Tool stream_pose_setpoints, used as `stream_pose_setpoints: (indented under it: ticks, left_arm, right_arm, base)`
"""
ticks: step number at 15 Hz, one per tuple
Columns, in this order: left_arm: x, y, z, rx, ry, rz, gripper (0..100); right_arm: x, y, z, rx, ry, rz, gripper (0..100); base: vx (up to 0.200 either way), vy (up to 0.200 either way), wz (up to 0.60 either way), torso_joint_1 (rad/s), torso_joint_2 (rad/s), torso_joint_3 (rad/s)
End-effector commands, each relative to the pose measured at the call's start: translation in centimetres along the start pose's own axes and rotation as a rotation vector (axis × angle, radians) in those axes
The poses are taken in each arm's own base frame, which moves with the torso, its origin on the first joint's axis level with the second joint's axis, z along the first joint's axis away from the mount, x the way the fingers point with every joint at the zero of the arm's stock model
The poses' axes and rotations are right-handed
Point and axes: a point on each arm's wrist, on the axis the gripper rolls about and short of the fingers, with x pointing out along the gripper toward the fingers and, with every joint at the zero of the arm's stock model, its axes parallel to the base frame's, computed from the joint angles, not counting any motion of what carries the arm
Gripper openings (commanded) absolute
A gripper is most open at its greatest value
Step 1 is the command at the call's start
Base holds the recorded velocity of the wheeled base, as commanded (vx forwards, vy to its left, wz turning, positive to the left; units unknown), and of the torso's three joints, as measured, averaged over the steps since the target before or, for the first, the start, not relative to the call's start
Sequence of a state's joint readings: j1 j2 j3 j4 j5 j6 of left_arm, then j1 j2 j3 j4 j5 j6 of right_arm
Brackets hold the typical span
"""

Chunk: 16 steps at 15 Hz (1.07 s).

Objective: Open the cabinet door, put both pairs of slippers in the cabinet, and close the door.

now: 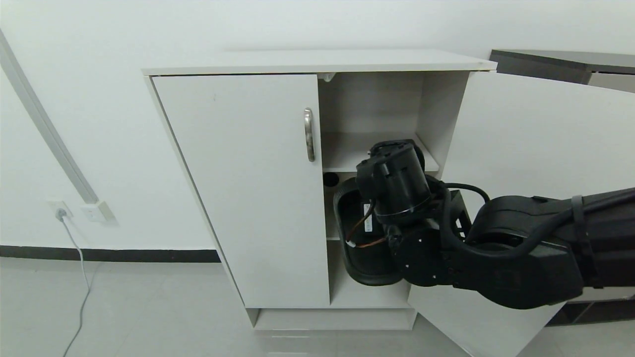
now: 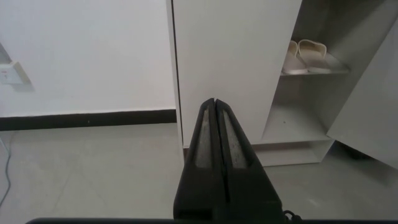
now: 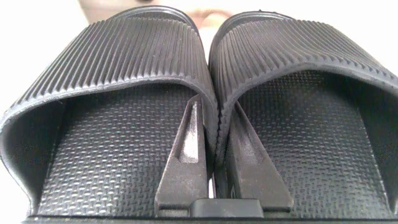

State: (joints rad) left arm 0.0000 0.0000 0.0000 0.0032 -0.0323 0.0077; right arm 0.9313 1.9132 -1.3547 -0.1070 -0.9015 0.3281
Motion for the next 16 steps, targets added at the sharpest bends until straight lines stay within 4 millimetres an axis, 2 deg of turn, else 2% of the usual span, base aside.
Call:
stream_pose_setpoints:
  ticks: [1,7,16]
  left_arm:
    - [0.0,0.0,0.0,0.000,0.000,0.000,0]
    - [0.0,0.0,0.0,-0.003,-0.002,0.002,0]
    - [0.0,0.0,0.0,-0.003,0.000,0.002,0]
  right_arm:
    - [0.1,-0.5,0.6,0.024,-0.018,-0.006,0]
    - [0.0,-1.0,1.5,0.057,-0.027,0.027,0]
    - [0.6,-1.2,1.4,0.067,-0.033,0.016,0]
  base:
    - [0.000,0.000,0.00,0.000,0.00,0.000]
    - [0.000,0.000,0.00,0.000,0.00,0.000]
    - [0.200,0.000,0.00,-0.002,0.00,0.003]
